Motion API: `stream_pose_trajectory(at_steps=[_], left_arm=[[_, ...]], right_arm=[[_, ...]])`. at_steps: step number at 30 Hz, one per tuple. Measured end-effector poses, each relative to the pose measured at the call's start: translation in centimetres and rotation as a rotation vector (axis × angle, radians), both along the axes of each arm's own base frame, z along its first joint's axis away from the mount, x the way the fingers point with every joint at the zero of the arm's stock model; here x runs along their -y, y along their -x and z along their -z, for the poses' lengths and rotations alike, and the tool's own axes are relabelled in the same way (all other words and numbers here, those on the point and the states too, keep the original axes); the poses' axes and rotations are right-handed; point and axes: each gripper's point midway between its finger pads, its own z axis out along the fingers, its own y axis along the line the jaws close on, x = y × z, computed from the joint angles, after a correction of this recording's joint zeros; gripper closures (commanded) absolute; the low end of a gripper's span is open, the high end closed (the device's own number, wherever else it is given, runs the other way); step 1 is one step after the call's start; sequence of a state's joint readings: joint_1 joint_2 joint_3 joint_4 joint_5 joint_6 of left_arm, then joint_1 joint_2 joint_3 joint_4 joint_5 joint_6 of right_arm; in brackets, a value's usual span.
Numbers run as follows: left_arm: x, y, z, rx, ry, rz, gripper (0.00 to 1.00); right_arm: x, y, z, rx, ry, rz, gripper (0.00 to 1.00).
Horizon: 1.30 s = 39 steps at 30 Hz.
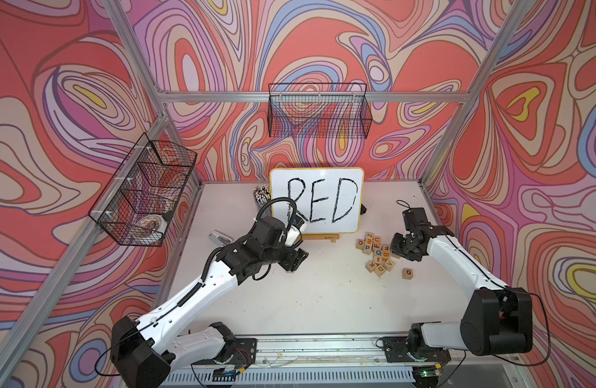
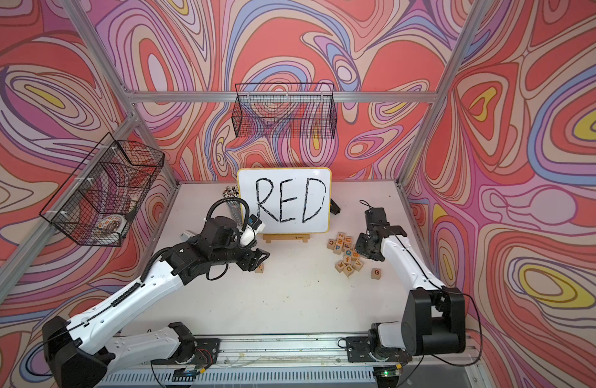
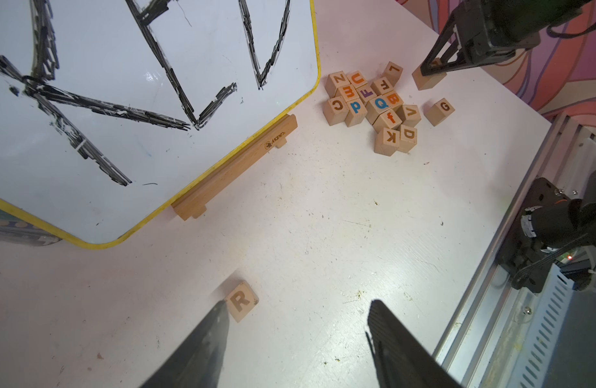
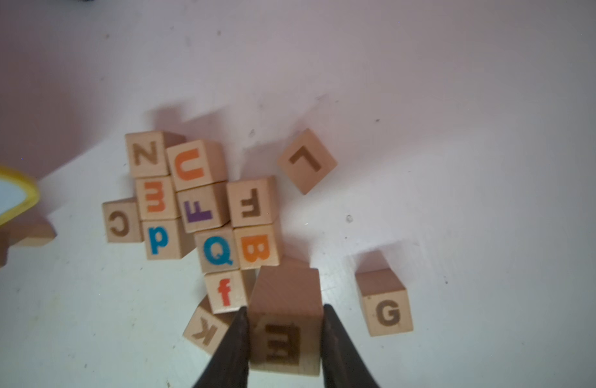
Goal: Assemble the uppercase word "red" with letter blocks
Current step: Pick up the letter block from the center of the board, then place the letter block at the center of the board.
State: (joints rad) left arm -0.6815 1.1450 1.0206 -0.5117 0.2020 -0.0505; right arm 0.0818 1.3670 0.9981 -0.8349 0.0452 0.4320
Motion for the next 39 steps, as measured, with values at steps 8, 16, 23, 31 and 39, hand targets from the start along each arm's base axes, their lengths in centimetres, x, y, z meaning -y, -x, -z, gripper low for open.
stream_pose_trajectory(at_steps=[8,16,23,31,39], left_arm=[[-0.7,0.0,-1.1,0.05,0.001,-0.017,0.31],[-1.5,-0.4,-1.2,0.066,-0.002,-0.045,0.31],[-3.3,-1.8,-1.3,0.049,0.027,-0.118,0.31],[-4.0,-2.2,-1.6,0.051,0.037,-0.143,0.31],[-3.9,-2.2,-1.9,0.06,0.048,-0.142,0.31]], right_arm=[[-10.4,1.2,-0.3,-0.016,-0.057,-0.383,0.82],[-17.7,2.4,2.3,-0.107,-0.027,-0.674,0.82],[-23.0,2.3,3.4,-0.115,0.007,-0.904,0.82],[-26.1,1.1,5.7,-0.141,0.04,-1.073,0.83],[-27.8,1.3,7.0,-0.151,0.068,-1.188,0.83]])
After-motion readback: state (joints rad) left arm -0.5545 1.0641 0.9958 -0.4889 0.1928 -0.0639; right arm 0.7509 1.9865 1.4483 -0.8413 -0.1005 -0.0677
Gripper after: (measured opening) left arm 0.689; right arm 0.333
